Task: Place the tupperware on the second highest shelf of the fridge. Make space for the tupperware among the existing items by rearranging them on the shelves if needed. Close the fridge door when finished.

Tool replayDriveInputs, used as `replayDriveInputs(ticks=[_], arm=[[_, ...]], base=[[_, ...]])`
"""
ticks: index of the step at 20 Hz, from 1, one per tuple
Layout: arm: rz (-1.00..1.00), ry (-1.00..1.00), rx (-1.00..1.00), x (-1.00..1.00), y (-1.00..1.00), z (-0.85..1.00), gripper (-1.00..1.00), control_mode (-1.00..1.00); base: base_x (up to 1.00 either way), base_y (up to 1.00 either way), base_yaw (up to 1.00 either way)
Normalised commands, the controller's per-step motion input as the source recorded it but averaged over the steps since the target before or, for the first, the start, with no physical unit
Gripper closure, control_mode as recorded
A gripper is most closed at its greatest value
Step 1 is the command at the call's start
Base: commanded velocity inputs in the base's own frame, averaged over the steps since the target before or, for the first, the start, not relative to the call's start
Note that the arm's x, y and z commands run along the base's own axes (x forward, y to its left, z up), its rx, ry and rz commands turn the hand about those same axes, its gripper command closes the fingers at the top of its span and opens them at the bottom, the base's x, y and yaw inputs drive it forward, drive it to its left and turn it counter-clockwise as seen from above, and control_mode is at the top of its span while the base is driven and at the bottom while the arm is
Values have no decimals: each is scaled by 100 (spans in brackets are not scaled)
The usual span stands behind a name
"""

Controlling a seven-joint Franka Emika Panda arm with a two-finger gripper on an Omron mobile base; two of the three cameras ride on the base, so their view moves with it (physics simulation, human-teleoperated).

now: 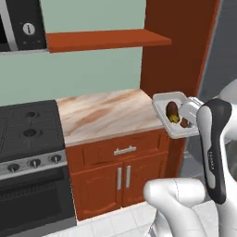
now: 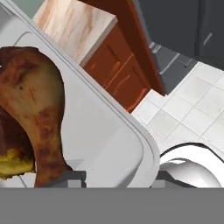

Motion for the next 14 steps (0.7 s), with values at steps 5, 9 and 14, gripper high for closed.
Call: replayDriveInputs(ticks=[5, 9, 14], arm=[[0, 0, 0, 0, 0, 0, 100, 100], [0, 0, 0, 0, 0, 0, 100, 100], [0, 0, 0, 0, 0, 0, 100, 100]], base=[[-53, 12, -83], [-30, 3, -83], [-4, -19, -73]])
